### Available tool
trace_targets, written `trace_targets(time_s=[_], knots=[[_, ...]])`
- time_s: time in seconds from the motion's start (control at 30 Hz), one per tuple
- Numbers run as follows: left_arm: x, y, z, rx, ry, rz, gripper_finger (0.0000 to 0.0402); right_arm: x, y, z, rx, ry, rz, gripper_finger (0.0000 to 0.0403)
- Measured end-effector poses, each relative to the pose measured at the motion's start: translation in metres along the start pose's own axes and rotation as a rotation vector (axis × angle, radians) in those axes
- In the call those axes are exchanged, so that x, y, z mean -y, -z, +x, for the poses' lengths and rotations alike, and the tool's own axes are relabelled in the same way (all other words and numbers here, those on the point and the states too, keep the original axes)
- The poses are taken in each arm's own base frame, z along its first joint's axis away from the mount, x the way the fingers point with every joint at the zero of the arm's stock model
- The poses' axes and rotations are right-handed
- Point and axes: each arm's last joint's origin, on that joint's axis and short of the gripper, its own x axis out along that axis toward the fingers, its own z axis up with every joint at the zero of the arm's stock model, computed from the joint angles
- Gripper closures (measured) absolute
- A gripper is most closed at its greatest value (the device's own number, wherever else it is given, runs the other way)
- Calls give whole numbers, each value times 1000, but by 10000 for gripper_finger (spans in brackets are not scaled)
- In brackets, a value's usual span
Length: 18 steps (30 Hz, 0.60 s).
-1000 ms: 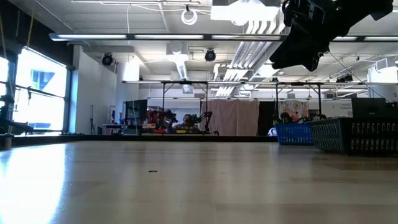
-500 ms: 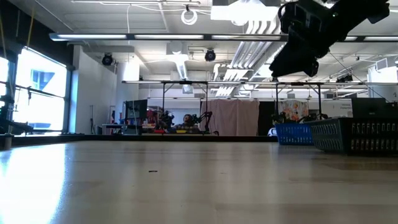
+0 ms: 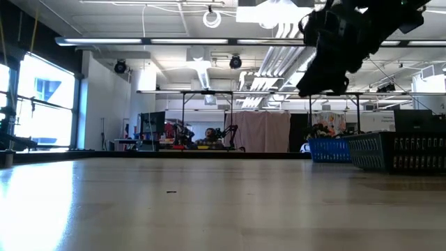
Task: Sort crayons
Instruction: Put the violet crayon into the orange bin
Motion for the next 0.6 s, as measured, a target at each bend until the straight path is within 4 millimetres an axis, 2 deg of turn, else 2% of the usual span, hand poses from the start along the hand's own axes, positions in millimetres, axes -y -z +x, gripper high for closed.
trace_targets(time_s=[0.17, 0.23, 0.37, 0.6], knots=[[1, -10, -9, 45, 28, 35, 397, -7, -11, -10, 25, -92, -19, 290], [0, -23, -10, 134, 15, 50, 399, -10, -10, -11, 17, -116, -27, 290], [6, -40, -23, 267, 115, 82, 399, -15, -7, -12, 7, -130, -60, 290], [26, -84, -41, 486, 235, 164, 401, -23, -2, -15, -18, -157, -57, 290]])
